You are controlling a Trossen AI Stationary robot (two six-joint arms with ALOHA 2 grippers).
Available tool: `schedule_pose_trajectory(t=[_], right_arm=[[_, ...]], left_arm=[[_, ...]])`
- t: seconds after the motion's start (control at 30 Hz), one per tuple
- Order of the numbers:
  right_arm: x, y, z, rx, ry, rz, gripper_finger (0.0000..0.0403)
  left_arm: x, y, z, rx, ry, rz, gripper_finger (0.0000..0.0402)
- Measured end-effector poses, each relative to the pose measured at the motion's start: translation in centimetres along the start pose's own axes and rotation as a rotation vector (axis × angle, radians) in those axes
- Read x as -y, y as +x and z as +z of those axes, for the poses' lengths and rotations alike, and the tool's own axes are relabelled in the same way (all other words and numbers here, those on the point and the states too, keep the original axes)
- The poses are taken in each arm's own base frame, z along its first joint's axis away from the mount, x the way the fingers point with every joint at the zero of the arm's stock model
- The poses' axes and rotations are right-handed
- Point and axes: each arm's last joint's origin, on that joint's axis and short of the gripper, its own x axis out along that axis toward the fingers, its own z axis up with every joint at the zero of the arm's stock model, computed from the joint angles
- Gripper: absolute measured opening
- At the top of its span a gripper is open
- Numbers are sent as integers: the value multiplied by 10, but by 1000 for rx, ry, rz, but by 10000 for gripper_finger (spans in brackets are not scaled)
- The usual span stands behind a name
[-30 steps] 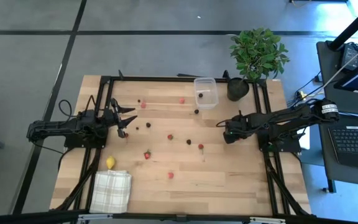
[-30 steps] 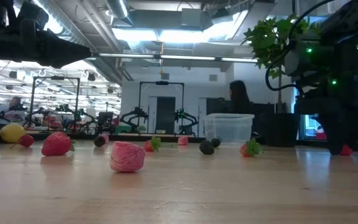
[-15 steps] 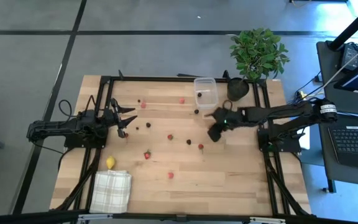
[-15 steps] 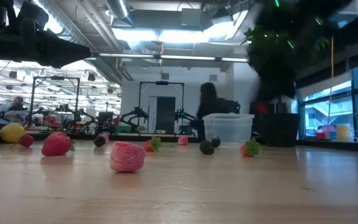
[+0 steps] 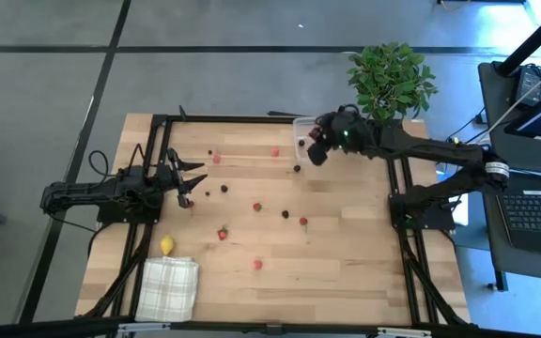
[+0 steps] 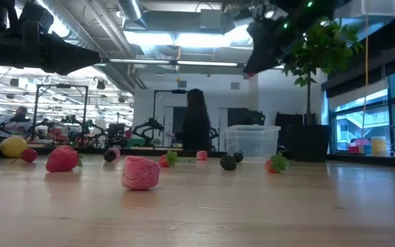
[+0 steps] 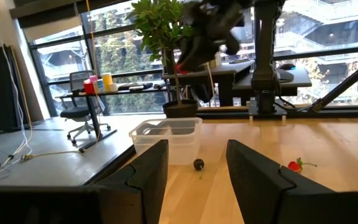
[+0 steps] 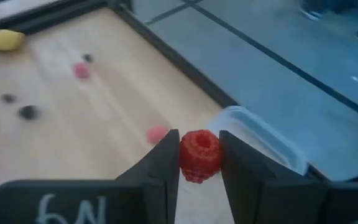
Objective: Pick and placing Produce into tupperware
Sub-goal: Put the raspberry into the transparent bin
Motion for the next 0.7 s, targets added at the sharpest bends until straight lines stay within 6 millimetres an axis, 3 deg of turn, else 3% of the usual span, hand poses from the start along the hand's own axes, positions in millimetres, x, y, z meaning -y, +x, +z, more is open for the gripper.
schedule_pose_trajectory(t=[0.4,0.7], right_arm=[[36,83,-33,-235,33,-157,97],[44,121,-60,-364,58,-110,98]], left_arm=[[0,0,0,-1,7,0,157],[0,0,0,-1,7,0,157]])
